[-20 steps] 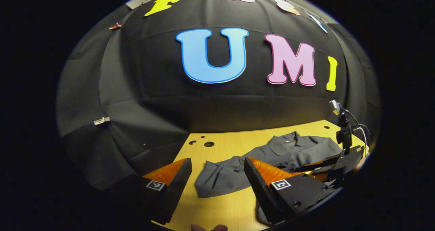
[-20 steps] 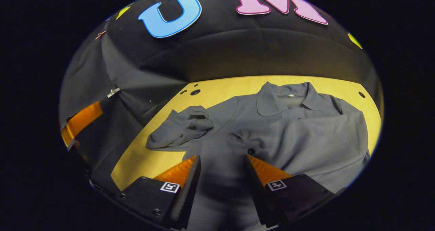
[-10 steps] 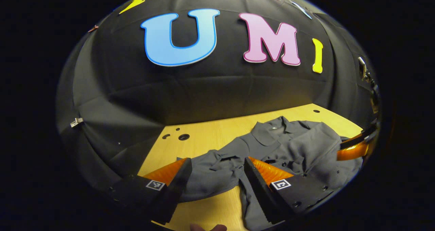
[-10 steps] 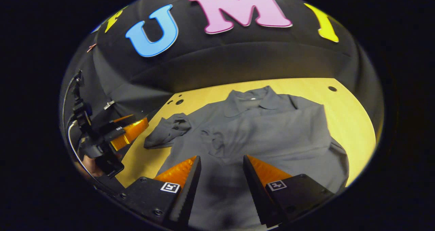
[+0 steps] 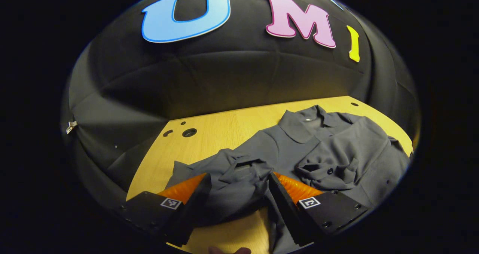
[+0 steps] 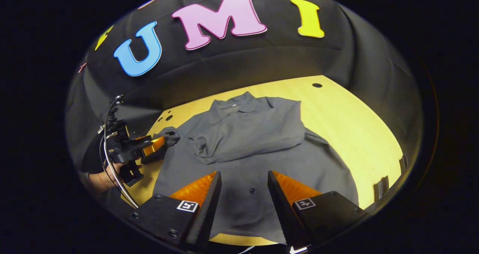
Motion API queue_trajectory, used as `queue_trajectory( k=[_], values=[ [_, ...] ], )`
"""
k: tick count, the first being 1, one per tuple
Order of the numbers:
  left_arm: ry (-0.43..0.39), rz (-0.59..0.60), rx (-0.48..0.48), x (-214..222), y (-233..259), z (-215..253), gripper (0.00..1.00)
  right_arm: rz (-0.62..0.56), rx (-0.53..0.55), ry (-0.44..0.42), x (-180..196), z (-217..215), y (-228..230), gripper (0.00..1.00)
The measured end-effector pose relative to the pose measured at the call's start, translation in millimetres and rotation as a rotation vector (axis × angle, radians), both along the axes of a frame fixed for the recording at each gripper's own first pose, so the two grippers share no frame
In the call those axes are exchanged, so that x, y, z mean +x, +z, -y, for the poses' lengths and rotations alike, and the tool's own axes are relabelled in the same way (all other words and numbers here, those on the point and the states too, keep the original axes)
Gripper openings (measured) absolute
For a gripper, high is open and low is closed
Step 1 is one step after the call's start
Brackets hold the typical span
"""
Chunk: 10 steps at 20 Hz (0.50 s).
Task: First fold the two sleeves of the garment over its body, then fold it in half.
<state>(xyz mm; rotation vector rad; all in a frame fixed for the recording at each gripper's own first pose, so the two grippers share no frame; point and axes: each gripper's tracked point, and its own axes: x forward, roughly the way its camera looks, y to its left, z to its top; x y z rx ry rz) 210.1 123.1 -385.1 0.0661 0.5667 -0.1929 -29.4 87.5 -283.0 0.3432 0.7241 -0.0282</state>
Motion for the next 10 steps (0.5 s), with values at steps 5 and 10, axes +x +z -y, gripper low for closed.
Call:
queue_trajectory(
  k=[5, 10],
  values=[
    [0.012, -0.083, 0.057, 6, -33, -3, 0.93, -0.011, -0.007, -0.031, -17, 11, 1, 0.77],
    [0.002, -0.176, -0.036, 1, -61, 12, 0.68, -0.015, -0.007, -0.015, -18, 10, 1, 0.77]
  ],
)
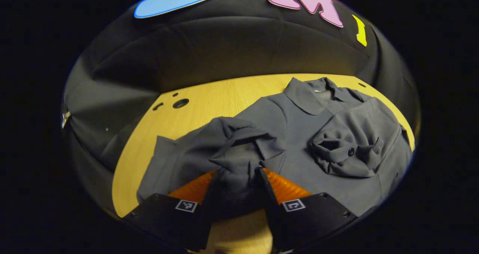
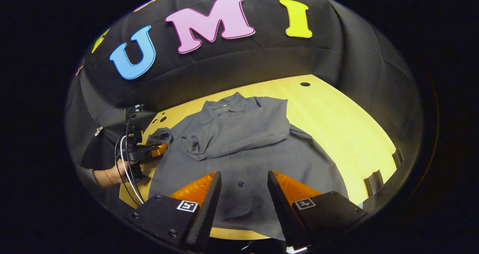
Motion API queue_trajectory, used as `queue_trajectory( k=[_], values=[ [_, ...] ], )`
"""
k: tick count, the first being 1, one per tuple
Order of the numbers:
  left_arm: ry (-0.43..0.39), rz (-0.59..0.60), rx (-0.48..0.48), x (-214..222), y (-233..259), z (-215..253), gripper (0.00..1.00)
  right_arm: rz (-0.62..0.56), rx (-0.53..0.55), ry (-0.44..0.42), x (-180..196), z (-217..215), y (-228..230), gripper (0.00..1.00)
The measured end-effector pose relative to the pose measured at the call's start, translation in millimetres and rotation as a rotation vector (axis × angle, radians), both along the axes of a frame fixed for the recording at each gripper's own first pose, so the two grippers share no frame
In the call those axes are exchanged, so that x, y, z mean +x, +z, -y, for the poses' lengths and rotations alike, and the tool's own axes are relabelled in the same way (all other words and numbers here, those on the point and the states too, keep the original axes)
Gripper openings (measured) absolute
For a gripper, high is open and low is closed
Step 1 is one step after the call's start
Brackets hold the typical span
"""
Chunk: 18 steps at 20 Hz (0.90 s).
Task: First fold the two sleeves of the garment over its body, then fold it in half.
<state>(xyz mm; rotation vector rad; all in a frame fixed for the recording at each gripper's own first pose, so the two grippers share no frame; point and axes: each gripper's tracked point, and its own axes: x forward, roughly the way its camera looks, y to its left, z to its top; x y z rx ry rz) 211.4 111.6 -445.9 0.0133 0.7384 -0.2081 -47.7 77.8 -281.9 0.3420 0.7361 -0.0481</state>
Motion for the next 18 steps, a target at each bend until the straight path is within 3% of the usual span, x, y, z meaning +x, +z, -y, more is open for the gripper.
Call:
queue_trajectory(
  k=[4, 5, 18],
  values=[
    [0.017, 0.018, 0.028, -2, 8, -5, 0.14, -0.001, -0.003, 0.029, -3, -2, 1, 0.77],
    [0.019, 0.037, 0.019, 1, 14, -3, 0.08, 0.0, -0.001, 0.032, -4, -2, 1, 0.77],
    [0.05, 0.258, -0.027, -19, 140, -16, 0.05, 0.045, 0.027, 0.038, 1, 31, 20, 0.78]
  ],
)
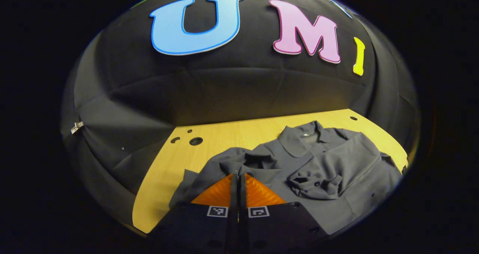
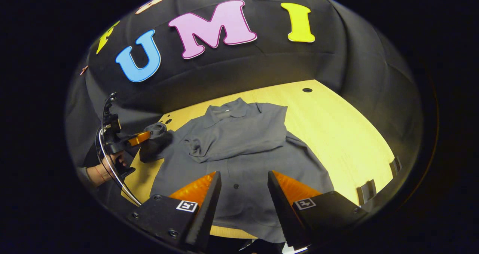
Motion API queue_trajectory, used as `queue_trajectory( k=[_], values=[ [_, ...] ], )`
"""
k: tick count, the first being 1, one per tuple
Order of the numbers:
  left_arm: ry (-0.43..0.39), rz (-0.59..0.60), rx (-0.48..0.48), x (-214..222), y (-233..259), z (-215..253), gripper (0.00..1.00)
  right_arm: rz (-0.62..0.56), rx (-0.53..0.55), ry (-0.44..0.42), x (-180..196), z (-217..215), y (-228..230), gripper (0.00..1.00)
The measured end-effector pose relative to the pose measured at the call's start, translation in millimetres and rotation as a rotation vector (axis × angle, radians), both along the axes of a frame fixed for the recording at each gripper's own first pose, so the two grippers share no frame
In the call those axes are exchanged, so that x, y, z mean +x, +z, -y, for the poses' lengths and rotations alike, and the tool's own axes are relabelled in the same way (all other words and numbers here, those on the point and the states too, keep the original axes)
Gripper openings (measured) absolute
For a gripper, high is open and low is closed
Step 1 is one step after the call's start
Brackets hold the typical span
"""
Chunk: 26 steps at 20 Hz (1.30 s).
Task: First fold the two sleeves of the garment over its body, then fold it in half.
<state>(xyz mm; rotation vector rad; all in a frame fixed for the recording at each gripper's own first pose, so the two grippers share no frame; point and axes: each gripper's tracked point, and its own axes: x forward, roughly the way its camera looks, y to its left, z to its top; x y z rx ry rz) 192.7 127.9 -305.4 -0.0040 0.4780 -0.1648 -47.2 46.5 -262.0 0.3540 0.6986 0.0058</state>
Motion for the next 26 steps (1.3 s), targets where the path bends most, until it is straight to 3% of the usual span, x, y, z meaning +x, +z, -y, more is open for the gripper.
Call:
queue_trajectory(
  k=[6, 13, 26],
  values=[
    [0.01, 0.07, -0.02, -5, 64, 16, 0.05, 0.033, 0.005, -0.004, 0, 27, 6, 0.78],
    [-0.043, 0.142, -0.063, -3, 127, 81, 0.05, 0.048, 0.022, -0.062, -3, 75, 6, 0.78],
    [-0.191, 0.112, -0.145, -8, 148, 222, 0.05, 0.04, 0.041, -0.187, -16, 157, -10, 0.78]
  ],
)
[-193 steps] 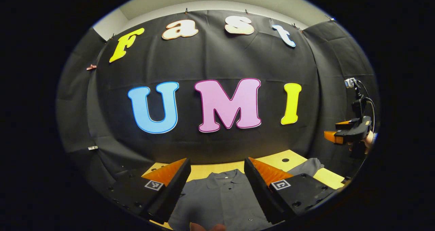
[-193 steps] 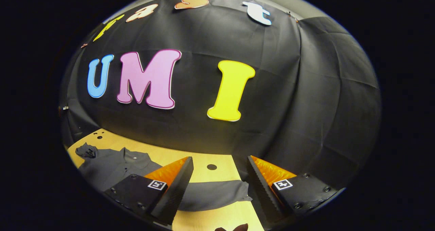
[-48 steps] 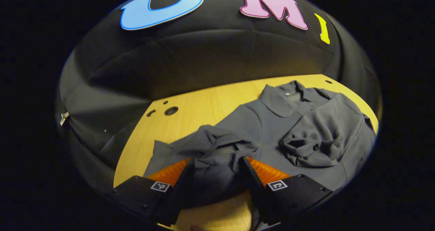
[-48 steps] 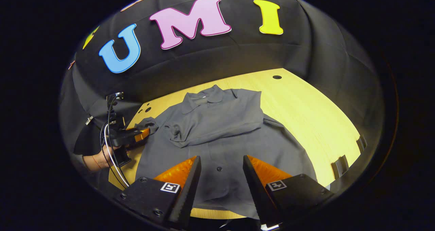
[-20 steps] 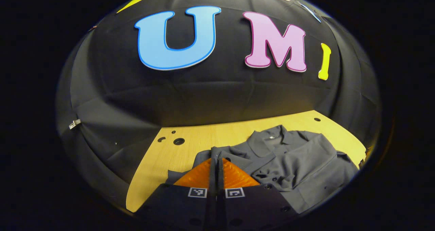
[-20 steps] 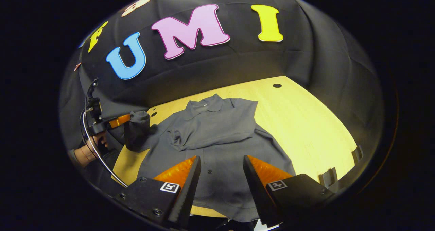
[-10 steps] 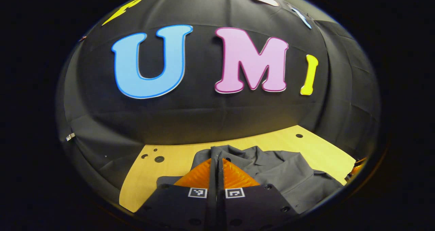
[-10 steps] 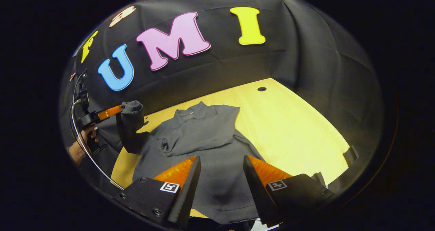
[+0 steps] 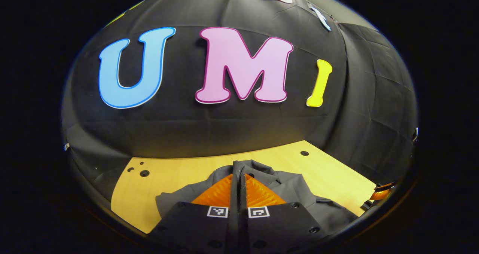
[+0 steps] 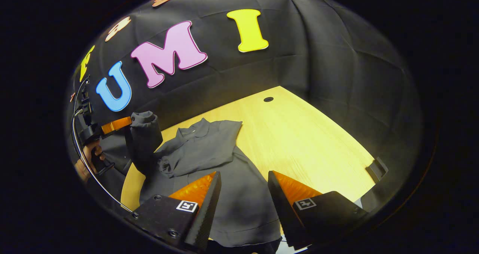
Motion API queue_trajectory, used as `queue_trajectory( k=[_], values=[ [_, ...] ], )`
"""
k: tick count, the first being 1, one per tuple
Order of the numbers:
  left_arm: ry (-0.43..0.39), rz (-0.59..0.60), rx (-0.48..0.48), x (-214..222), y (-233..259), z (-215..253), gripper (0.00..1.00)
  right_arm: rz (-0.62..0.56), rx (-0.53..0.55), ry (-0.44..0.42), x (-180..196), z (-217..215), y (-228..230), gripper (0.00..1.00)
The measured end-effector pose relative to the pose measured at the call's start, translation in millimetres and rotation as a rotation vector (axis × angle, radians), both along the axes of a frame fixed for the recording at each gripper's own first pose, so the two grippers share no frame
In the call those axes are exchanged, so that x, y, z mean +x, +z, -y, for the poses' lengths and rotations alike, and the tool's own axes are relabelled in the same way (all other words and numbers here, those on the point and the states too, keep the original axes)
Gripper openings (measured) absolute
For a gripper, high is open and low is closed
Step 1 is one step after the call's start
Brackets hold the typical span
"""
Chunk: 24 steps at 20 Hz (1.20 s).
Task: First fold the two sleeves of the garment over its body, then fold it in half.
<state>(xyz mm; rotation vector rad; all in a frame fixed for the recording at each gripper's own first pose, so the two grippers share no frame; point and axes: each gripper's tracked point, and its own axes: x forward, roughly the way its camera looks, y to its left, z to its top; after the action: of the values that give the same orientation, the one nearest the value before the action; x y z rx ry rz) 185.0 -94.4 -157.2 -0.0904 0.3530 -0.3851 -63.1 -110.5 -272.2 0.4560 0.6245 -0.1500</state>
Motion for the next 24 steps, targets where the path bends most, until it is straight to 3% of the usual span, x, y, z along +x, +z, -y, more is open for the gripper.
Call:
queue_trajectory(
  k=[12, 23, 24],
  values=[
    [-0.116, -0.074, -0.001, -13, -34, 116, 0.05, -0.03, 0.0, 0.01, -1, 40, -15, 0.78],
    [-0.151, -0.178, 0.074, -35, -120, 171, 0.02, -0.069, 0.011, 0.055, 17, 67, -36, 0.79],
    [-0.151, -0.196, 0.082, -37, -130, 175, 0.05, -0.072, 0.013, 0.062, 19, 68, -39, 0.79]
  ],
)
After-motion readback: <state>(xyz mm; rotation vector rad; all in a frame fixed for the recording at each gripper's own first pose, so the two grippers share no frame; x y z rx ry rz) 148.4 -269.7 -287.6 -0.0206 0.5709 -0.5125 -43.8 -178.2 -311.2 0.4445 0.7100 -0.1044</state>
